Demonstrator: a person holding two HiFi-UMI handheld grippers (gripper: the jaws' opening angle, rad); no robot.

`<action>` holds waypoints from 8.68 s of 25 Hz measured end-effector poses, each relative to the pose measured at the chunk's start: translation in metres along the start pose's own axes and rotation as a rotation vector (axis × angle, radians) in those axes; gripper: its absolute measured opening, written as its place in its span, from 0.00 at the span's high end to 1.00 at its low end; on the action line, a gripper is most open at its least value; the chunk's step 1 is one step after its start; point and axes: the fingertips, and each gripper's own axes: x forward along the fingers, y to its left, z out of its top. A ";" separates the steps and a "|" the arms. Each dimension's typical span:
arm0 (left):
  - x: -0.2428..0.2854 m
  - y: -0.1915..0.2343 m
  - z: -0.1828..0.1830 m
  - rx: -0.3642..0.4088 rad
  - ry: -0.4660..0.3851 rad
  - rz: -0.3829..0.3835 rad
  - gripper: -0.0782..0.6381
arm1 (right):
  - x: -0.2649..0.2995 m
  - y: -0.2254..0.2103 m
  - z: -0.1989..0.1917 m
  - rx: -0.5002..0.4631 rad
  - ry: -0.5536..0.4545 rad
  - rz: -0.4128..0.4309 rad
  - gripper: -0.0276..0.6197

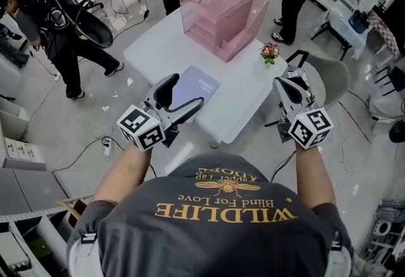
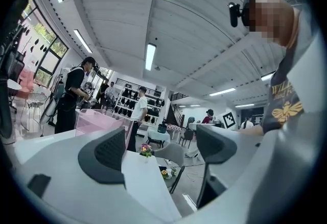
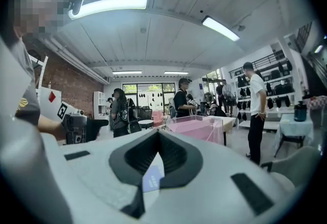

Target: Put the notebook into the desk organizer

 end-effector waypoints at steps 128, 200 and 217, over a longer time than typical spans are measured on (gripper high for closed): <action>0.351 0.269 0.150 -0.456 -0.072 0.121 0.85 | 0.245 -0.204 0.057 -0.026 0.011 0.065 0.96; 0.199 0.190 0.089 0.168 -0.045 0.268 0.70 | 0.203 -0.152 0.080 -0.074 -0.047 0.103 0.96; 0.106 0.123 -0.014 0.067 0.001 0.359 0.89 | 0.134 -0.113 -0.011 0.029 0.034 0.143 0.96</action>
